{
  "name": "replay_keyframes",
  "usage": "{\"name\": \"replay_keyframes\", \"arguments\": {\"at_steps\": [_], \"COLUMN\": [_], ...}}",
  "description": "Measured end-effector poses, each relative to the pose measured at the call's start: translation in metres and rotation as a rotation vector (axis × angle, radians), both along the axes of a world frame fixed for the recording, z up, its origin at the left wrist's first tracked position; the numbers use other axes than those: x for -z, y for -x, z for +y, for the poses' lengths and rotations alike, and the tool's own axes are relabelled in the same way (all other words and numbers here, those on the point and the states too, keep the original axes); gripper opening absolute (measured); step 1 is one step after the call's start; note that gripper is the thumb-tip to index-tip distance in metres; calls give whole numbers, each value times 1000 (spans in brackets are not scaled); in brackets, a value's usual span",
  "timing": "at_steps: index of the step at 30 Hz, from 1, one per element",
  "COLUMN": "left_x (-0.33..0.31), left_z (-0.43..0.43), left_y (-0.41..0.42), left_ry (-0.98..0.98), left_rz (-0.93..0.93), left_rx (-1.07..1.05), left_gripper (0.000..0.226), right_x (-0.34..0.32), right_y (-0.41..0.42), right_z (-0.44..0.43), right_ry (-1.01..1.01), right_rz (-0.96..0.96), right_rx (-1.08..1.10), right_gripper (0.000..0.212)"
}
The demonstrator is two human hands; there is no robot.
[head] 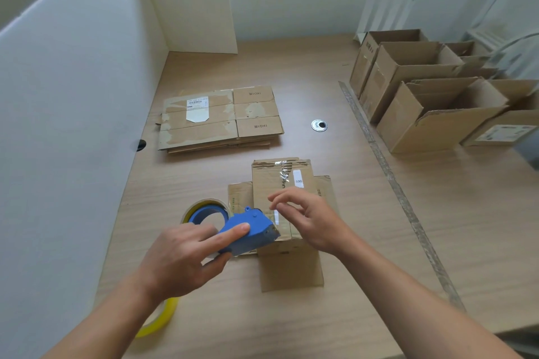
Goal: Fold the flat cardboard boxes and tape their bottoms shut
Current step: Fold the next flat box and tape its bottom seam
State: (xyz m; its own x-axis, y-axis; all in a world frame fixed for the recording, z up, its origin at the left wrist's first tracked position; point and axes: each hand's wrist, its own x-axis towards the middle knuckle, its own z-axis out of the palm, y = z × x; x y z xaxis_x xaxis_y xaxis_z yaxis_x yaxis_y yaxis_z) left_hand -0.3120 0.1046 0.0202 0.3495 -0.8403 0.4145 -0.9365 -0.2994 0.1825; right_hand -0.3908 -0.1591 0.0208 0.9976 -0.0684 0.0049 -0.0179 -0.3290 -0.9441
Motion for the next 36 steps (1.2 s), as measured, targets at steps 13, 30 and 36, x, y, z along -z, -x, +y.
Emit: {"name": "replay_keyframes", "arguments": {"at_steps": [13,30,36], "left_x": [-6,-27,-32], "left_z": [-9,-10,-35], "left_y": [5,-27,-25], "left_ry": [-50,-384,-570], "left_rz": [254,827,872], "left_rx": [32,-52,-105], "left_gripper": [65,61,56], "right_x": [2,36,59], "right_y": [2,63,66], "right_z": [-8,-73,-71], "right_ry": [-6,-153,-206], "right_rz": [93,330,398], "right_rx": [96,442,532], "right_gripper": [11,18,18]}}
